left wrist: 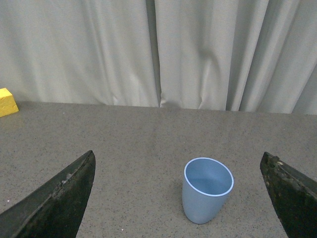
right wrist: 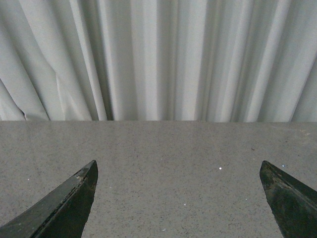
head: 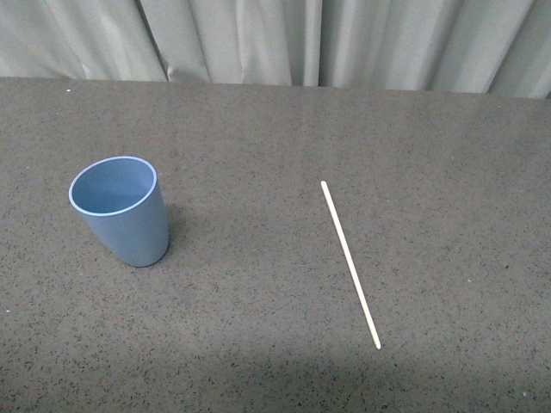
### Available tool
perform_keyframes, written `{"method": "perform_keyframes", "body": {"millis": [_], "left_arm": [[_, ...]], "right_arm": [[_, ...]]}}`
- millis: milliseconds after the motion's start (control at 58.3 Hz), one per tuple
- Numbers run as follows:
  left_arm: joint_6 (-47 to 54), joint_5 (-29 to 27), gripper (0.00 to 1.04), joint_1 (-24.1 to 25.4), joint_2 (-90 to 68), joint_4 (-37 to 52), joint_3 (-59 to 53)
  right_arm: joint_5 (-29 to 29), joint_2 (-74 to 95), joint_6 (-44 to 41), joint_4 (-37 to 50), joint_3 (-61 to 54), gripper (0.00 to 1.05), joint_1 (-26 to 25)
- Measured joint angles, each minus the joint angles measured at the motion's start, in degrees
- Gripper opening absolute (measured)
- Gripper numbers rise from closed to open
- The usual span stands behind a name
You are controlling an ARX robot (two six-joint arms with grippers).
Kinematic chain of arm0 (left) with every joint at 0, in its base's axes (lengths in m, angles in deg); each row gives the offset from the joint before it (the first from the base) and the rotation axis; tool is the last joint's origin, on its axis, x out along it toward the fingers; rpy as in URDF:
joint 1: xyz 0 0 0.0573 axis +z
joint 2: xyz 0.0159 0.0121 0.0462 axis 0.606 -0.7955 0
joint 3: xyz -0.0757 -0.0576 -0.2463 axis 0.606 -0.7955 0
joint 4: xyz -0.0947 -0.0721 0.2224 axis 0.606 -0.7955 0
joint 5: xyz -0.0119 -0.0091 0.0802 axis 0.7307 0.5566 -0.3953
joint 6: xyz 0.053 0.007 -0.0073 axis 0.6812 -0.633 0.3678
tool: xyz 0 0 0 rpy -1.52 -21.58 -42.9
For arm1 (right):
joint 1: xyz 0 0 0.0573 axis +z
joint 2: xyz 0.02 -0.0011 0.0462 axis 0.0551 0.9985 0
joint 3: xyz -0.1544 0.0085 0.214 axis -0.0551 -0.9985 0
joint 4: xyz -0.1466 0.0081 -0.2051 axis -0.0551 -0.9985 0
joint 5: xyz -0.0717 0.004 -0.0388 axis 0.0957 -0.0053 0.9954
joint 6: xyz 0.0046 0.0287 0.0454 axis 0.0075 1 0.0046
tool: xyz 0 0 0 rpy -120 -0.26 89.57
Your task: Transfer chopsticks to blue cup
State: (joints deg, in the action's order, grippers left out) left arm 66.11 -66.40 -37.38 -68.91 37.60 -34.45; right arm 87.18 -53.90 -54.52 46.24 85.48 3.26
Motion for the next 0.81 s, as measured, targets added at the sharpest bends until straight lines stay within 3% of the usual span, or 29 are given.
{"method": "perform_keyframes", "body": {"millis": [806], "left_arm": [[0.02,0.0,0.98,0.0,0.0,0.0,0.0]], "right_arm": [[0.0,0.0,0.0,0.0,-0.02,0.95,0.0]]}}
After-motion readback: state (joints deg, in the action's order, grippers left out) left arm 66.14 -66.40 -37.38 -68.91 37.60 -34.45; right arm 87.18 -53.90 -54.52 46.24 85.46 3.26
